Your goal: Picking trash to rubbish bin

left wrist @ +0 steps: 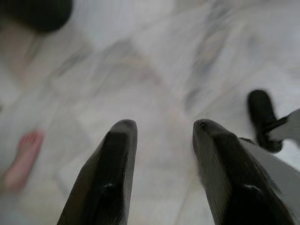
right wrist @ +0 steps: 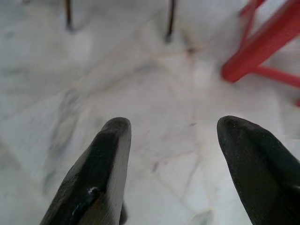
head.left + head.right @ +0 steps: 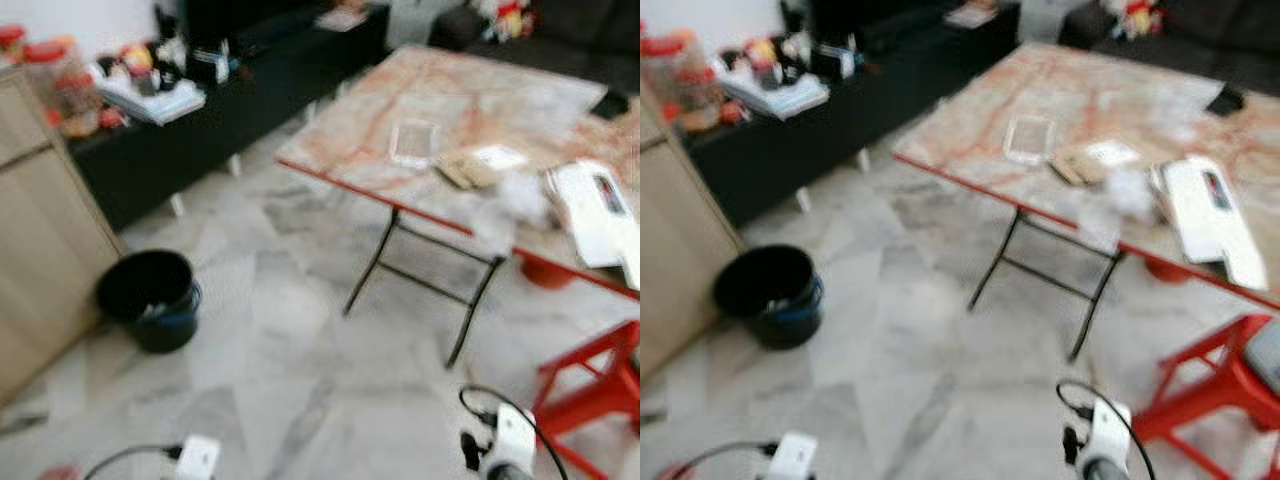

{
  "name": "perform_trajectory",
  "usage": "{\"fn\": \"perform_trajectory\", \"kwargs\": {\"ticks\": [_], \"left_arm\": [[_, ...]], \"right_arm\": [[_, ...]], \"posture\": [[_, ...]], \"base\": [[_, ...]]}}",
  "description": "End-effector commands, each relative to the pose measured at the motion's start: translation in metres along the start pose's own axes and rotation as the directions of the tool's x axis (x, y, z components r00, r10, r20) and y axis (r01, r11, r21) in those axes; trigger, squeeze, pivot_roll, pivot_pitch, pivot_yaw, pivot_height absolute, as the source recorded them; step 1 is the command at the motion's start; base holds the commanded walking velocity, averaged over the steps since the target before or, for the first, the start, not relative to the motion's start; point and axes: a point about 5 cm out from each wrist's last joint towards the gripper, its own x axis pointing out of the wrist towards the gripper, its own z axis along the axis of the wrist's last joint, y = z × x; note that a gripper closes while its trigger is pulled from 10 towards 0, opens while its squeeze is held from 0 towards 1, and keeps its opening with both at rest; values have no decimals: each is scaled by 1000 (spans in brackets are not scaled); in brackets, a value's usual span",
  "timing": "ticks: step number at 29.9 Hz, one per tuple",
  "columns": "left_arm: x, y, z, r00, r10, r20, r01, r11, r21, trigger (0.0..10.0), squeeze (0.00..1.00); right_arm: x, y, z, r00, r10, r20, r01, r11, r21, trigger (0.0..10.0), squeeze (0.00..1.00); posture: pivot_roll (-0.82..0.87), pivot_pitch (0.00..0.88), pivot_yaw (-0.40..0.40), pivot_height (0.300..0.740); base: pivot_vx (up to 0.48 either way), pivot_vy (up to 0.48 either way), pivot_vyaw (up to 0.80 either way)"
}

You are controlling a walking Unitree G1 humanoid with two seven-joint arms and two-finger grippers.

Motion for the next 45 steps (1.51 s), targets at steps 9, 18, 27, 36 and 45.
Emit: {"fn": "perform_trajectory", "kwargs": {"ticks": [9, 18, 27, 36, 45], "left_arm": [[-5, 7, -16, 998, 21, -59, -22, 1000, -9, 10000, 0], [-6, 4, -20, 998, 23, -66, -24, 1000, -10, 10000, 0], [4, 20, 25, 986, 126, 111, -116, 989, -97, 10000, 0], [4, 41, 89, 890, 243, 386, -256, 967, -18, 10000, 0], [-28, 31, 196, 599, 277, 751, -177, 961, -213, 10000, 0]], "right_arm": [[-2, 1, -11, 1000, 0, -30, 1, 1000, 19, 10000, 0], [-1, 0, -7, 1000, 2, -15, -2, 1000, 24, 10000, 0], [4, 2, 29, 994, 15, 112, -17, 1000, 20, 10000, 0], [7, 30, 95, 933, 183, 310, -167, 983, -79, 10000, 0], [-12, 100, 168, 714, 404, 571, -365, 912, -188, 10000, 0]], "posture": [[95, 132, -38, 740], [94, 147, -42, 740], [80, 160, -46, 740], [69, 168, -50, 740], [67, 174, -66, 740]], "base": [[0, 0, -763], [0, 0, -678], [0, 0, 0], [0, 0, 0], [0, 0, 0]]}}
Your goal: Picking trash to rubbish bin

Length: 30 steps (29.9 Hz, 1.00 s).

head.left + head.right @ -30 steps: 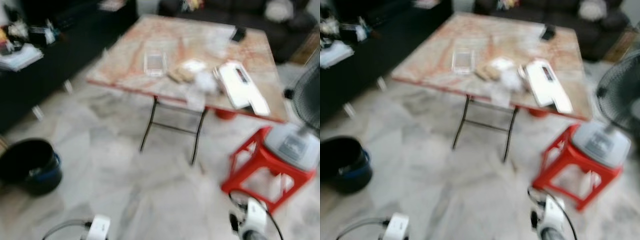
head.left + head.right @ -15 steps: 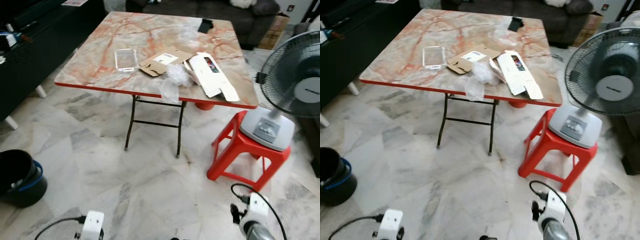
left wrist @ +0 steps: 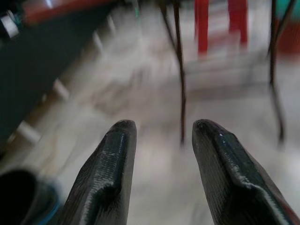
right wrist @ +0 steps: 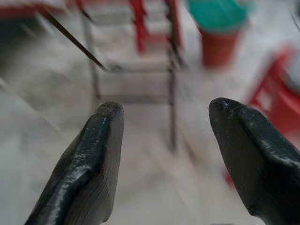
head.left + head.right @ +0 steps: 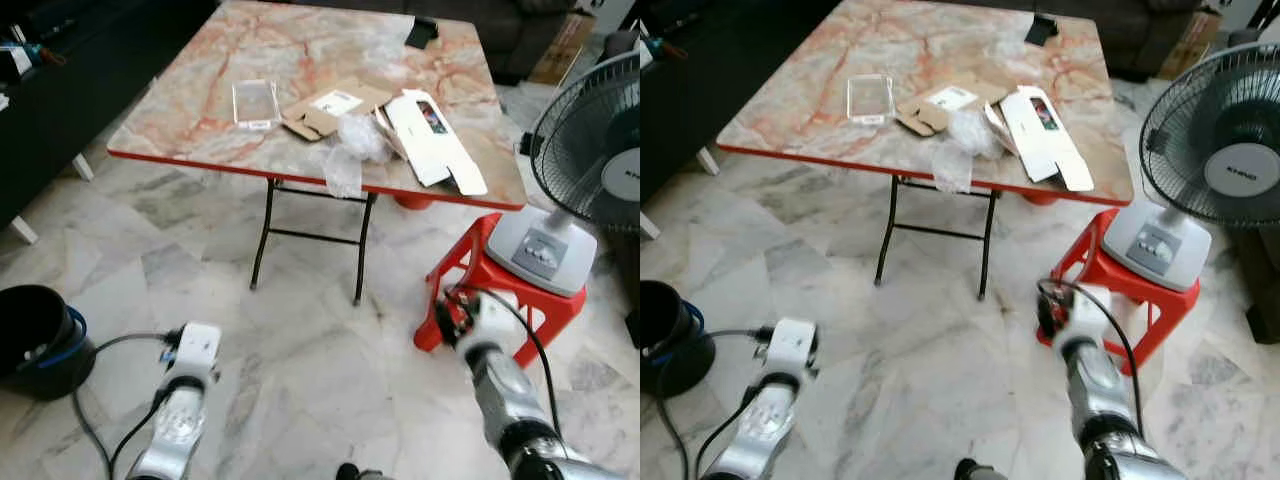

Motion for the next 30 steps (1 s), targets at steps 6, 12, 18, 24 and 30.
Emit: {"fn": "perform_trajectory", "kwargs": {"ticks": [6, 12, 18, 24, 30], "left_arm": [[32, -12, 74, 966, 23, 257, 0, 996, -89, 10000, 0], [35, -13, 91, 950, 10, 312, 20, 995, -93, 10000, 0], [31, -9, 82, 961, 16, 278, 14, 995, -104, 10000, 0], [28, -7, 81, 962, 15, 273, 15, 994, -107, 10000, 0], [29, -6, 83, 961, 14, 276, 18, 994, -112, 10000, 0]], "right_arm": [[17, 56, 37, 962, 180, 203, -184, 983, 0, 10000, 0], [20, 72, 65, 914, 258, 314, -246, 966, -81, 10000, 0], [21, 70, 69, 914, 242, 326, -241, 970, -45, 10000, 0], [20, 73, 70, 909, 257, 328, -253, 966, -54, 10000, 0], [22, 76, 74, 905, 261, 336, -260, 964, -49, 10000, 0]], "posture": [[74, 169, -70, 740], [80, 157, -70, 740], [79, 154, -69, 740], [96, 142, -69, 740], [96, 135, -70, 740]], "base": [[0, 0, 0], [165, 0, 71], [278, 0, 348], [291, 0, 0], [303, 0, 0]]}}
